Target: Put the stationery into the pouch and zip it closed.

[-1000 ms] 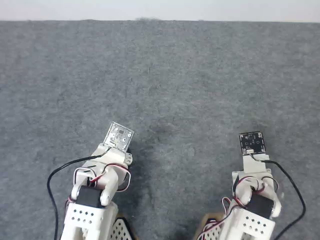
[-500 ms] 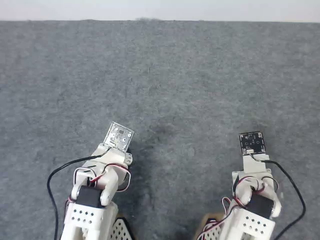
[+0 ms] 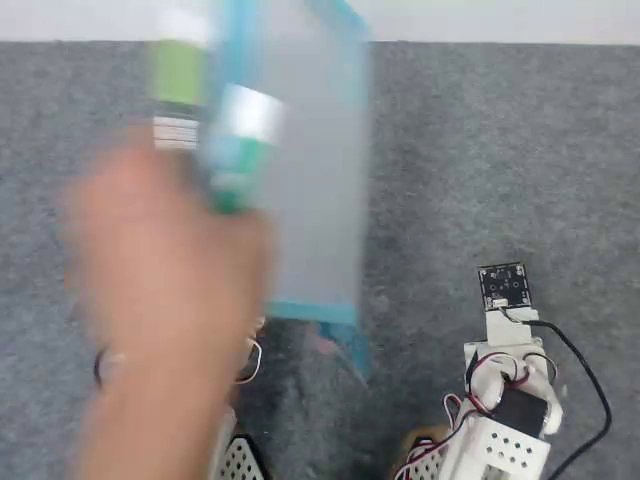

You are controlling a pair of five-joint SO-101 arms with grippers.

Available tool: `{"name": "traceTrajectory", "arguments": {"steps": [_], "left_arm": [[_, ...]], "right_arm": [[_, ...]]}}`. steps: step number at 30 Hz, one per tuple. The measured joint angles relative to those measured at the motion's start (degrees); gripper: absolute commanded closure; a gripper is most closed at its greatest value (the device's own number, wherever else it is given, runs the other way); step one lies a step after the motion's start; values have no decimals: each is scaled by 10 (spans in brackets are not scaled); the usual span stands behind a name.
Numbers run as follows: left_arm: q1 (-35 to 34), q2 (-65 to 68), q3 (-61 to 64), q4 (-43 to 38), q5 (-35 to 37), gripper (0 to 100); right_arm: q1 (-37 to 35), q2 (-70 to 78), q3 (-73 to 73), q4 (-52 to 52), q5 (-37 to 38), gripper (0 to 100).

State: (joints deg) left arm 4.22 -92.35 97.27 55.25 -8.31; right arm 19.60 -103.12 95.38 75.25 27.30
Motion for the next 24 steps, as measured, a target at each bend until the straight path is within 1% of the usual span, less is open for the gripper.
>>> {"name": "traceTrajectory", "arguments": {"steps": [24], "left_arm": [[-3, 6, 1, 1, -3, 983]], "right_arm": [[0, 0, 0, 0, 0, 992]]}}
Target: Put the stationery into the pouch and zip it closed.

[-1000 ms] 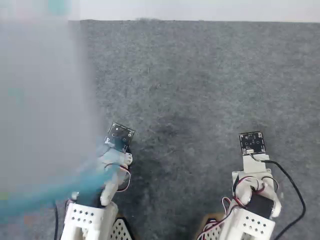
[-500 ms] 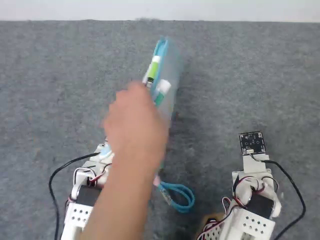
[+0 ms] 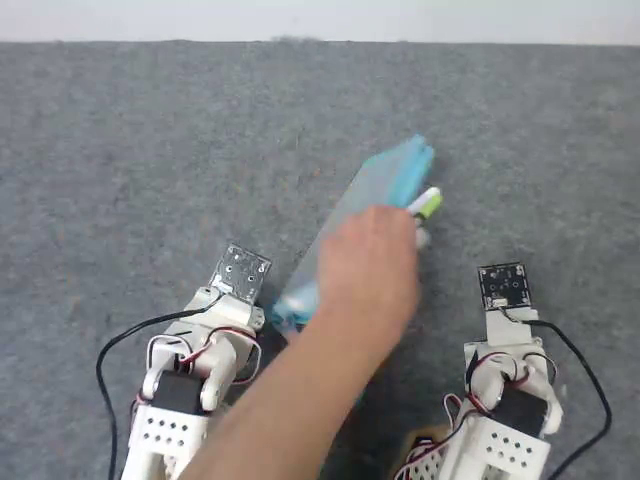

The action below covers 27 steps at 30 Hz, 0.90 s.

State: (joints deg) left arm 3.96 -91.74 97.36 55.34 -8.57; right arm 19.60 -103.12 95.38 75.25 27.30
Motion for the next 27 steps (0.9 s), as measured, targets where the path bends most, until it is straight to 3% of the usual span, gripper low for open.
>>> {"name": "traceTrajectory", "arguments": {"steps": [22, 27], "left_arm": [[0, 0, 0, 0, -1, 983], [28, 0, 0, 0, -1, 983]], "right_arm": [[1, 0, 0, 0, 0, 992], [1, 0, 0, 0, 0, 992]]}}
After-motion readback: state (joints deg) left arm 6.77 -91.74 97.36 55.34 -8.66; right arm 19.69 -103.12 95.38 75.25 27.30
